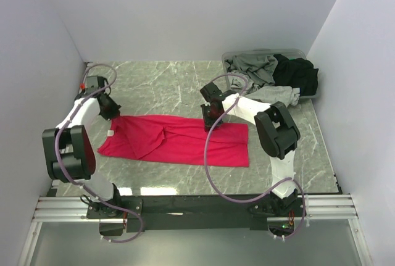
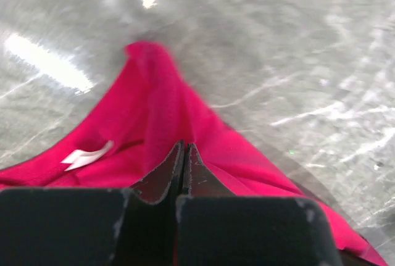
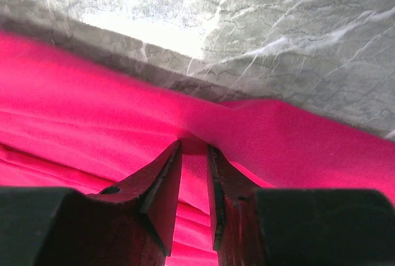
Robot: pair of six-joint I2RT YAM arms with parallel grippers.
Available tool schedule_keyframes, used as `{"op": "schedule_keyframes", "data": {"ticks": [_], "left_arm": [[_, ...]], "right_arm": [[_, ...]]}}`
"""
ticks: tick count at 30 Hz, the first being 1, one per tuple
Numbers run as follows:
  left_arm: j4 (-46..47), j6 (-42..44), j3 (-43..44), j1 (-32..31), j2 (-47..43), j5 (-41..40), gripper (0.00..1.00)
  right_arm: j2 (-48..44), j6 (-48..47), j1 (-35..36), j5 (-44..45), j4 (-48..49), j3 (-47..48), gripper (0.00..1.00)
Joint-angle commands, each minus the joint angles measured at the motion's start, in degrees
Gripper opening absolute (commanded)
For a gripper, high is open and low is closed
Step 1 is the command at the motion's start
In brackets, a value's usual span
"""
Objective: Fold and stack the t-shirts
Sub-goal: Fold the tshirt
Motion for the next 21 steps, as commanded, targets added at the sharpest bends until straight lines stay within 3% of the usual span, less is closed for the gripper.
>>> {"op": "schedule_keyframes", "data": {"ticks": [1,7,12,21], "left_arm": [[3.49,-2.87,-4.7,2.55,-0.71,4.21,0.0],[2.97,-4.63,-7.71,3.43,-1.67,3.69,0.04],[1.39,-5.16,-8.32,4.4,-3.08,2.2,0.21],[2.52,-3.84,-9.2,8.7,-5.98,1.5,0.43]], "right_arm": [[5.17,-0.19,-1.17,3.94,-3.18,-1.01,0.31],[6.31,-0.28,-1.26,3.94,-4.23,-0.13,0.31],[6.93,-0.1,-1.17,4.55,-4.94,0.22,0.31],[6.76,0.16,-1.09,5.09,-4.85,0.31,0.31]]}}
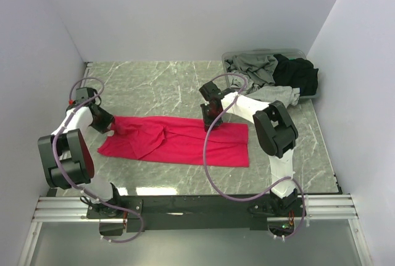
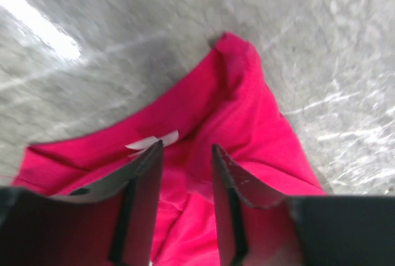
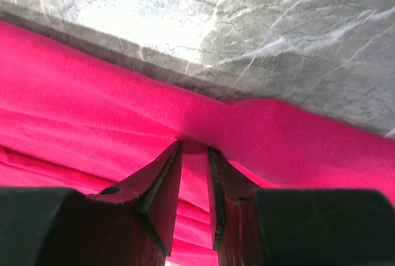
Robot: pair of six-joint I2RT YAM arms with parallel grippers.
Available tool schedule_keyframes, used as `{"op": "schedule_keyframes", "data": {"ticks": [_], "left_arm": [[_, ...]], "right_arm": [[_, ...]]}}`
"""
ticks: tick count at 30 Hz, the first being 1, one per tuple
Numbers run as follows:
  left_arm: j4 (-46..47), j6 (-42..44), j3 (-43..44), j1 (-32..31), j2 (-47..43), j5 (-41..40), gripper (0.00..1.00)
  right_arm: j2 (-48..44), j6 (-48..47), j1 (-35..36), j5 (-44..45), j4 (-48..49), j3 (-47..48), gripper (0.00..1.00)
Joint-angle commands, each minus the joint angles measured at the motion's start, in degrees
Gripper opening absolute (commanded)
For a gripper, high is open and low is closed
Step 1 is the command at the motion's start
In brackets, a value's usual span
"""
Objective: Fold and stack the t-shirts
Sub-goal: Fold the tshirt
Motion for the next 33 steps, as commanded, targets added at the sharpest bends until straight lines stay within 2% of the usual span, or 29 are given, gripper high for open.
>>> {"op": "schedule_keyframes", "data": {"ticks": [1,7,14,33], "left_arm": [[2.61,1.08,0.35,1.17,-1.85,1.73,0.44],[8.06,0.82,2.02,2.31,2.19,5.7,0.5],[11.32,0.99,3.69,2.84,6.5,8.6,0.52],[17.03,1.08,9.31,2.92,15.9,13.96,0.34]], "right_arm": [[4.94,-0.5,-1.11,5.26,-1.85,-2.29,0.31],[4.59,-0.5,-1.02,5.35,-1.85,-2.82,0.31],[4.5,-0.85,-1.11,5.44,-2.03,-2.29,0.31],[5.2,-0.67,-1.11,5.18,-2.73,-1.67,0.31]]}}
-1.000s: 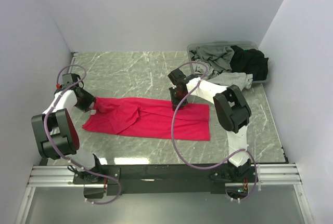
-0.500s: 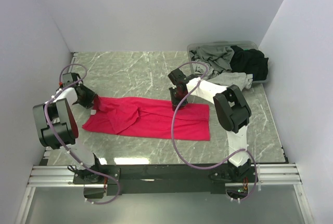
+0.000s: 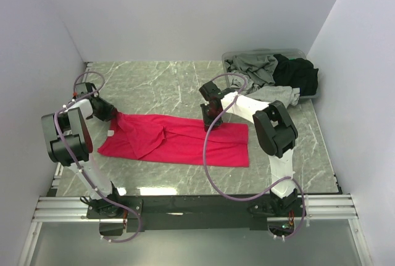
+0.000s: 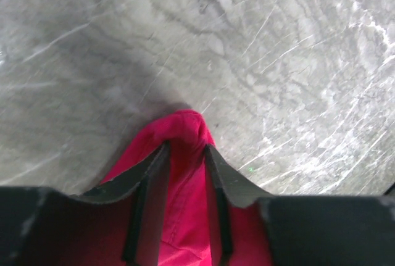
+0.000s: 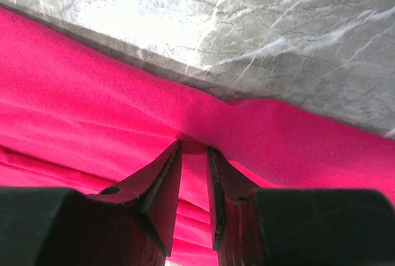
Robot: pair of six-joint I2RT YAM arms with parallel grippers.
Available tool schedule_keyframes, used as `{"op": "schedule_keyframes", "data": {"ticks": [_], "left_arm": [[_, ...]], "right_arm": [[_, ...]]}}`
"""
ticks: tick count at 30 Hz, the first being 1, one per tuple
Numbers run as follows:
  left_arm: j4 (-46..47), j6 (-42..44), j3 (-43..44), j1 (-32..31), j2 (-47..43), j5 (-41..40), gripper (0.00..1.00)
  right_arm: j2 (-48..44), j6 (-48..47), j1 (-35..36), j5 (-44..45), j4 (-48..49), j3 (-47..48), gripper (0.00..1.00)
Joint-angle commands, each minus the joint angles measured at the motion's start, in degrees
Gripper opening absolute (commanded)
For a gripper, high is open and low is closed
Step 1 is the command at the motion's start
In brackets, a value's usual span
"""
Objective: Fold and stack the t-shirts
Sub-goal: Fold the tshirt
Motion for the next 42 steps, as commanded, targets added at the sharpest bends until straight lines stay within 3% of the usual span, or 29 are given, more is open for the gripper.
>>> {"op": "schedule_keyframes", "data": {"ticks": [1,7,11,42], "left_arm": [[2.91,0.73,2.63,0.26,1.22,2.29,0.33],[4.14,0.03,3.42,0.35,3.59,4.31,0.19],[4.75,0.2,4.04,0.78,4.03,3.79,0.0],[7.75,1.7,6.85,6.32,5.44,5.28,0.0]], "right_arm": [[5.07,-0.67,-1.02,5.24,-2.45,-1.98,0.31],[5.34,-0.5,-1.11,5.33,-2.8,-1.89,0.31],[5.69,-0.41,-1.11,5.59,-2.89,-1.89,0.31],[7.97,0.03,-2.16,6.91,-5.17,0.74,0.31]]}}
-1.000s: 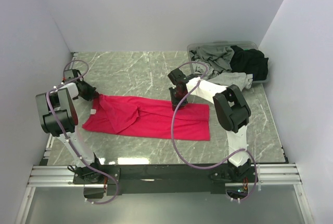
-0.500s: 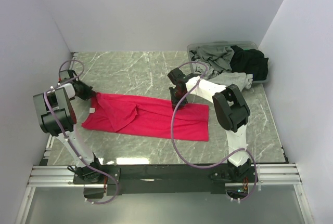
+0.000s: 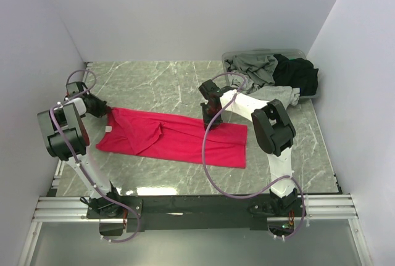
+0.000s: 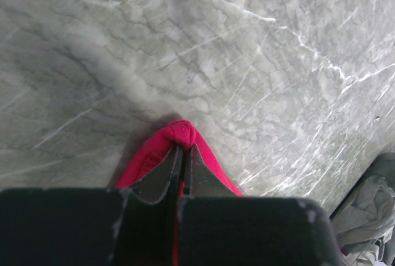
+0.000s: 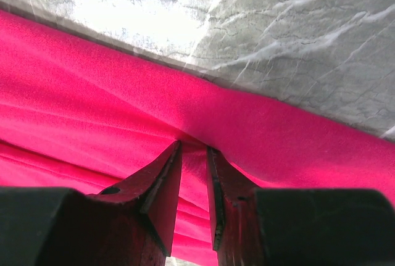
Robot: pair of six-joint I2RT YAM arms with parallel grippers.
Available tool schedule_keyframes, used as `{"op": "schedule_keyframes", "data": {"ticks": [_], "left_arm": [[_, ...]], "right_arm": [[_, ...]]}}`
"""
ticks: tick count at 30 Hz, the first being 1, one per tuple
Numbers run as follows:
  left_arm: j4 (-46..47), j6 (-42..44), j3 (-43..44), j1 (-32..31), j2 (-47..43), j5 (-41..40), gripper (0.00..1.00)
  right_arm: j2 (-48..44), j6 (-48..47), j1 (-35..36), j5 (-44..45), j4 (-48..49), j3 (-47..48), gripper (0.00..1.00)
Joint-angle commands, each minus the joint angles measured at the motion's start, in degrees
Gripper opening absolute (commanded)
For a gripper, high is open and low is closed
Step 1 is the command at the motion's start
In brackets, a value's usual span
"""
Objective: Fold and stack the t-shirts
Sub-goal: Fold the tshirt
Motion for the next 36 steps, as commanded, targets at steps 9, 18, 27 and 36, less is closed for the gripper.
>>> {"op": "schedule_keyframes", "data": {"ticks": [9,18,27,36], "left_arm": [[1.14,2.99,3.29,2.26,-0.28,-3.32,0.0],[-2.64,5.54,6.81,2.26,-1.86,-5.51,0.2],[-5.98,6.42,9.01,1.91,-7.4,-10.44,0.46],[-5.54,4.67,6.81,-7.4,-9.51,-7.54,0.49]], "right_arm": [[6.07,-1.24,-1.99,7.02,-2.22,-2.27,0.31],[4.93,-2.29,-1.99,6.67,-1.96,-1.31,0.31],[0.45,-5.54,-0.15,6.93,-3.54,4.93,0.33],[1.23,-8.18,6.18,4.21,-6.88,15.91,0.33]]}}
